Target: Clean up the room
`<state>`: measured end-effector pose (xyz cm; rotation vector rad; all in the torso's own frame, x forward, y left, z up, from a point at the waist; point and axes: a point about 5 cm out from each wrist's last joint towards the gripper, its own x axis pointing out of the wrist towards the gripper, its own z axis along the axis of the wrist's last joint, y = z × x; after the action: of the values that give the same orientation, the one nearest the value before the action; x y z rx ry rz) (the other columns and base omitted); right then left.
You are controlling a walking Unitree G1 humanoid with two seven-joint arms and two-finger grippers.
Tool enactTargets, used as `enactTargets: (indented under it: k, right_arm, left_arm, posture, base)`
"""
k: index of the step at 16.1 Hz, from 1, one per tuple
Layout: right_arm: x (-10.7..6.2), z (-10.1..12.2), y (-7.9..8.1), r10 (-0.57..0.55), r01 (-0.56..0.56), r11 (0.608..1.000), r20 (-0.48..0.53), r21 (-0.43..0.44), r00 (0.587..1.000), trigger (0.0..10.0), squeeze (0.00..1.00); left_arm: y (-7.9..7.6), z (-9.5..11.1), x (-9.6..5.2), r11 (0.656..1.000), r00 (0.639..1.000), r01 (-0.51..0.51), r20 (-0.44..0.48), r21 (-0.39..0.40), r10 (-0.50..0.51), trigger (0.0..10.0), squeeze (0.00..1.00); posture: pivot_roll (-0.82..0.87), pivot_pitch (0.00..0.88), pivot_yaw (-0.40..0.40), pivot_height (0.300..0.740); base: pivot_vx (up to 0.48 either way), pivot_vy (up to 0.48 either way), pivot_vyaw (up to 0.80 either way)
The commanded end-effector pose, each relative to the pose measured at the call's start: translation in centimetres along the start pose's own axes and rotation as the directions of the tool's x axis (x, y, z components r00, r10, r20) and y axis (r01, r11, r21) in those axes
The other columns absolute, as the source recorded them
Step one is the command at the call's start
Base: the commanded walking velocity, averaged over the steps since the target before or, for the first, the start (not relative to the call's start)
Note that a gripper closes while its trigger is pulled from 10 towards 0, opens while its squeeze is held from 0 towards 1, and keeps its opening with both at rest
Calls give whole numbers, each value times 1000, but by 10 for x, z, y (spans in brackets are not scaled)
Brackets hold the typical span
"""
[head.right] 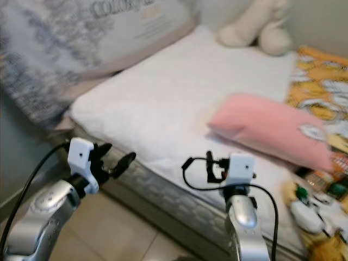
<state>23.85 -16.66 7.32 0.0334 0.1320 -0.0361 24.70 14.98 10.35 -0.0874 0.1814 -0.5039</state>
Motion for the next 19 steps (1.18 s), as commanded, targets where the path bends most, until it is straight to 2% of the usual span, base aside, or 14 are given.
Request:
enactTargets:
  k: [1,4,5,6,7,9,11,12,14,15,16,19]
  right_arm:
    - [0,3,1,5,-5,1000,19,-1,1000,10000,0]
    - [0,3,1,-24,24,1000,28,8,999,10000,0]
    - [-2,3,-5,-88,87,995,28,45,996,10000,0]
    - [-10,4,-10,-111,110,994,41,25,993,10000,0]
    - [-24,2,-18,-124,124,992,37,1,992,10000,0]
    - [-39,-2,-30,-125,125,991,12,-44,992,10000,0]
    - [-52,-9,-30,-73,72,993,-6,-94,997,10000,0]
    - [-54,-11,-30,-63,60,992,-21,-111,998,10000,0]
    - [-40,0,-27,-68,70,993,22,-95,997,10000,0]
    - [-30,8,-23,-79,82,994,52,-67,996,10000,0]
    - [-28,10,-22,-91,94,994,62,-54,994,10000,0]
    - [-28,12,-25,-142,139,989,73,44,987,10000,0]
  left_arm:
    - [-5,5,0,999,999,39,22,21,-40,10000,0]
    - [-3,4,2,999,999,37,20,22,-37,10000,0]
    - [1,3,4,1000,1000,1,16,30,-2,10000,0]
    - [13,9,4,993,992,-117,48,0,117,10000,0]
    - [28,26,-2,965,959,-256,111,-61,262,10000,0]
    - [22,32,-11,974,969,-222,101,-41,225,10000,0]
    - [17,27,-13,983,980,-183,79,-2,183,10000,0]
    - [15,25,-10,985,981,-173,84,-12,174,10000,0]
    - [12,25,-4,980,977,-198,78,-6,198,10000,0]
    - [13,21,-4,968,967,-245,67,-48,247,10000,0]
    - [16,19,-5,962,960,-268,62,-59,272,10000,0]
    - [23,11,-10,943,944,-323,41,-82,327,10000,0]
  posture:
    - [6,0,-20,740]
    - [7,0,-21,740]
    - [8,0,-23,740]
    - [3,0,-23,740]
    - [-4,0,-18,740]
    - [-1,0,-21,740]
    - [5,0,-24,740]
    - [4,0,-24,740]
    - [4,0,-24,740]
    - [2,0,-21,740]
    - [2,0,-21,740]
    - [2,0,-23,740]
  base:
    - [0,480,-694]
    - [0,480,-700]
    - [0,480,-700]
    - [0,465,-700]
    - [0,0,-694]
    - [0,0,-697]
    - [0,0,-694]
    - [0,0,0]
    - [315,-356,0]
    - [315,-360,0]
    - [315,-356,0]
    - [327,-348,0]
